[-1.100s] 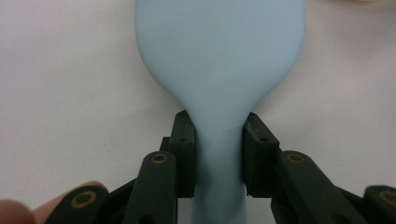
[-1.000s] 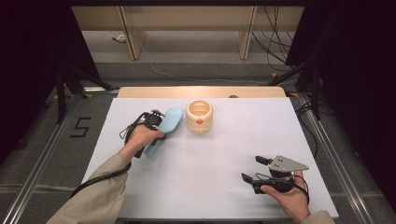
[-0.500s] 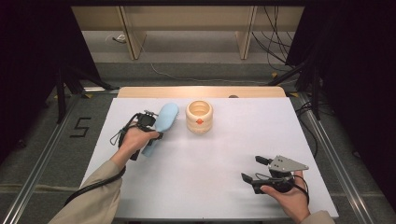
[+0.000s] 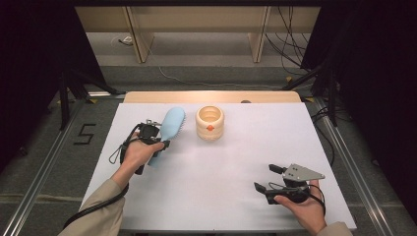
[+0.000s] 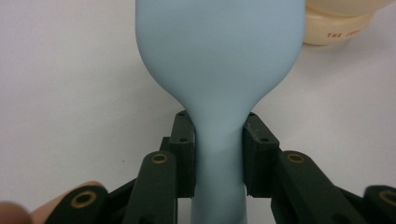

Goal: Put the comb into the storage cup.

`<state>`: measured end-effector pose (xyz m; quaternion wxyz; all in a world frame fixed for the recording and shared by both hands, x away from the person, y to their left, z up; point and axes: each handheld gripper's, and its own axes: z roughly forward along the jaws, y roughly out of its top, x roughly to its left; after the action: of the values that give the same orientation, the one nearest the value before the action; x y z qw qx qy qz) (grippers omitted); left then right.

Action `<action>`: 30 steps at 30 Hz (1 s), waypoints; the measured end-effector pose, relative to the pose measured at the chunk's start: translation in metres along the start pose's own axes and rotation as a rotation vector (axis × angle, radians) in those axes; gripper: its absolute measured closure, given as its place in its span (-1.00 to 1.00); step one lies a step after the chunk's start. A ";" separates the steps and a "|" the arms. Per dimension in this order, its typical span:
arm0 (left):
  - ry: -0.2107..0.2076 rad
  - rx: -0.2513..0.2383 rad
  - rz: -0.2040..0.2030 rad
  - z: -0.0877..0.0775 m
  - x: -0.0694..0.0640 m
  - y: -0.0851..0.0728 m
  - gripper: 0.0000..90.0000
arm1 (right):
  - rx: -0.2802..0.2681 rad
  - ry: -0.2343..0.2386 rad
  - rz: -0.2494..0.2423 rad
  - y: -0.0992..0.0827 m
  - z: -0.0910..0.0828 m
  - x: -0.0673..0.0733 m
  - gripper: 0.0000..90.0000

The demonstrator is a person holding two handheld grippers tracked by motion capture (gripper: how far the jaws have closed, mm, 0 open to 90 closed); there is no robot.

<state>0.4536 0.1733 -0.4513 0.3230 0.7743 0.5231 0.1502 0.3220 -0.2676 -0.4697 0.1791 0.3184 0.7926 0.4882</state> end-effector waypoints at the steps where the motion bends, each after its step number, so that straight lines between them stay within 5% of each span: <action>1: 0.000 0.000 0.000 0.000 0.000 0.000 0.53 | 0.000 0.000 0.000 0.000 0.000 0.000 -0.65; 30: -0.030 -0.109 -0.005 -0.019 -0.016 -0.014 0.53 | 0.001 0.000 -0.005 0.000 0.000 0.001 -0.65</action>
<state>0.4266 0.1685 -0.4448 0.3728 0.7563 0.5113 0.1660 0.3213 -0.2669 -0.4695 0.1803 0.3166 0.7936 0.4873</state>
